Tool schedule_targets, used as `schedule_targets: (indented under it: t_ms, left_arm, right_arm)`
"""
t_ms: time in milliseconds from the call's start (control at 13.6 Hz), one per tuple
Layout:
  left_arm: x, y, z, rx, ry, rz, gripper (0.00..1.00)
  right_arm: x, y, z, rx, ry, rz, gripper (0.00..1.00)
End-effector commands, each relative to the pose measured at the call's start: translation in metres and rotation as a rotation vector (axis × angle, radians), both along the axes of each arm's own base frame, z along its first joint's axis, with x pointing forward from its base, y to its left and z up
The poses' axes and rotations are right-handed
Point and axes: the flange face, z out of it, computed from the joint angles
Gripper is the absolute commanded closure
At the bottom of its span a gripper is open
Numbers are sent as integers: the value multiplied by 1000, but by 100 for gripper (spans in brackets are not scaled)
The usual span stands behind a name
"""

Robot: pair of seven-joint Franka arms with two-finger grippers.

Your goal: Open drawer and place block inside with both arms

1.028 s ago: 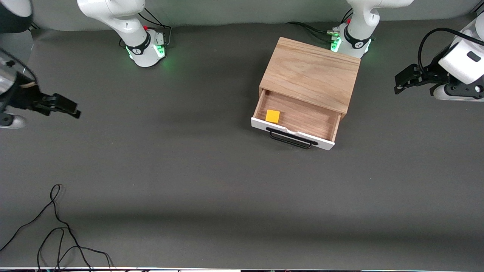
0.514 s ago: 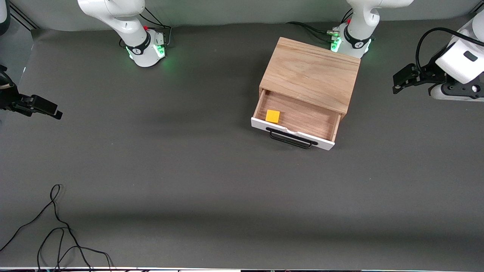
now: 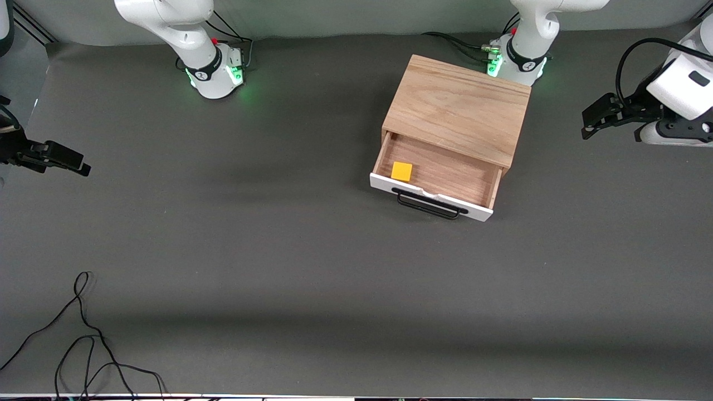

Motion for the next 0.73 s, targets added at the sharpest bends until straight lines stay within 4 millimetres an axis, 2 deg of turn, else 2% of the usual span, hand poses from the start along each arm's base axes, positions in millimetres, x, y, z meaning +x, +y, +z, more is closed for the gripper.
schedule_targets:
  t_ms: [0,661]
  left_arm:
    - [-17,2,-2,11,-27,-12,0]
    - [-13,6,8,83,-76,-21,0]
  right_arm:
    - [-2,-5,5,-36,-5,30,0]
    - [-2,-6,7,-49,-7,50,0]
